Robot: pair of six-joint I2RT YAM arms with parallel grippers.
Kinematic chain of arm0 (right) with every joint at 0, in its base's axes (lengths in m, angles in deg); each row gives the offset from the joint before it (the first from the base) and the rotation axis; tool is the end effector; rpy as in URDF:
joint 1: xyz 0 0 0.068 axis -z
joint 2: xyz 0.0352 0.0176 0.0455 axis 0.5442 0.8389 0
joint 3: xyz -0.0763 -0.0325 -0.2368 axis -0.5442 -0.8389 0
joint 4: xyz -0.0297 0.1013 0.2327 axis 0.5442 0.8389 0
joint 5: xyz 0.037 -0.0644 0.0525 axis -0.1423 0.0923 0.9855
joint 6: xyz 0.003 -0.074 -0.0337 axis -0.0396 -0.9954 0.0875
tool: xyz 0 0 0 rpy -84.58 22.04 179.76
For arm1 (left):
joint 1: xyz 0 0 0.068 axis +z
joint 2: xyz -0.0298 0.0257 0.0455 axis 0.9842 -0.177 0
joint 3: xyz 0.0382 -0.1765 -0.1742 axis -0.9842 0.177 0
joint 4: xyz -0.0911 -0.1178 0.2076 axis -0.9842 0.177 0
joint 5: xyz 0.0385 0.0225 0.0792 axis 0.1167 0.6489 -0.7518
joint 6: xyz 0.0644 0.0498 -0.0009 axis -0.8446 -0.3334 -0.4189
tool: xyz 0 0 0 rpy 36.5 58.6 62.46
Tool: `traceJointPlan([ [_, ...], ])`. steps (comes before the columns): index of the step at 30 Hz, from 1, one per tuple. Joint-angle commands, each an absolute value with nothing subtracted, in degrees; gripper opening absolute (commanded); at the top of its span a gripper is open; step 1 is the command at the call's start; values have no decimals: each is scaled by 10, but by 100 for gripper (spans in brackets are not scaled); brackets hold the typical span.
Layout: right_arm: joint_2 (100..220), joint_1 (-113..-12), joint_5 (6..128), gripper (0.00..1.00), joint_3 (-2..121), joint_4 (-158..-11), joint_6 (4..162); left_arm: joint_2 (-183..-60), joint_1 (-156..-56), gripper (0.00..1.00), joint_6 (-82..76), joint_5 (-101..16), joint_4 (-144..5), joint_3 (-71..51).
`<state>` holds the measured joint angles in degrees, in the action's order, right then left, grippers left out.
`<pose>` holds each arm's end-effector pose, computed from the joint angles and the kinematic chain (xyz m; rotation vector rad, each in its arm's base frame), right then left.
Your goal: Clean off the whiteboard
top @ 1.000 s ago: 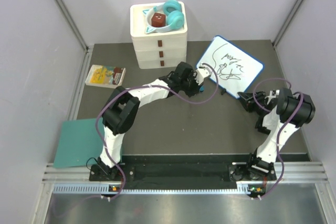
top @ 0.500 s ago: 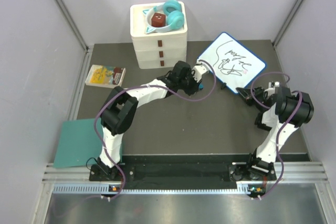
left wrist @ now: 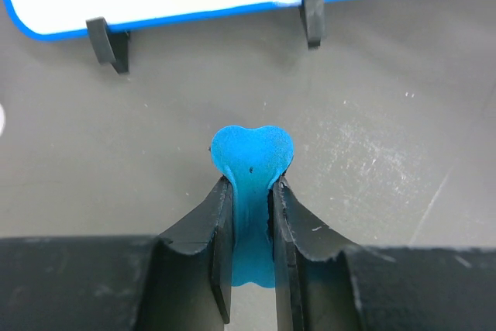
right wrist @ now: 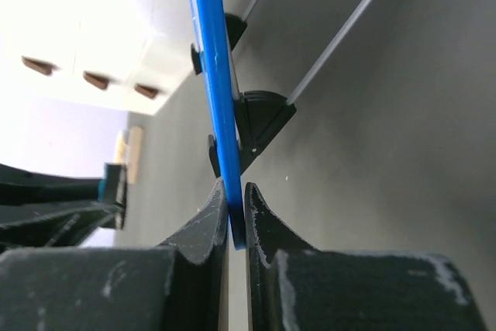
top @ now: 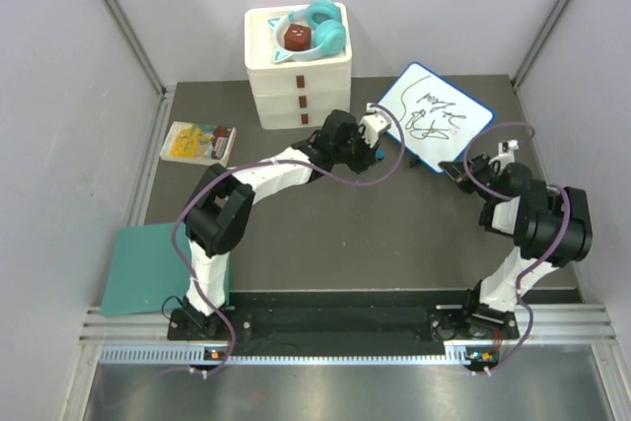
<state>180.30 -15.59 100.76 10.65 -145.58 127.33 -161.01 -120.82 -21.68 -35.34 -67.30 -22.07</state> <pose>0.3107 -0.0478 0.1043 0.5739 1.7989 1.0695 0.3497 -0.3289 0.1908 1.0278 1.8814 -0.6263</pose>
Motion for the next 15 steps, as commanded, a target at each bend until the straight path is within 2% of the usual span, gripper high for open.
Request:
traceJointPlan([
  [1,1773,-181,973,0,131,-1239,1182,-1561,-1207,0,-201,-361,-724,-226],
  [9,1821,-181,1015,0,168,-1167,1182,-1555,-1207,0,-185,-361,-732,-236],
  [15,1812,-180,999,0,186,-1074,1143,-1573,-1206,0,-168,-376,-738,-268],
])
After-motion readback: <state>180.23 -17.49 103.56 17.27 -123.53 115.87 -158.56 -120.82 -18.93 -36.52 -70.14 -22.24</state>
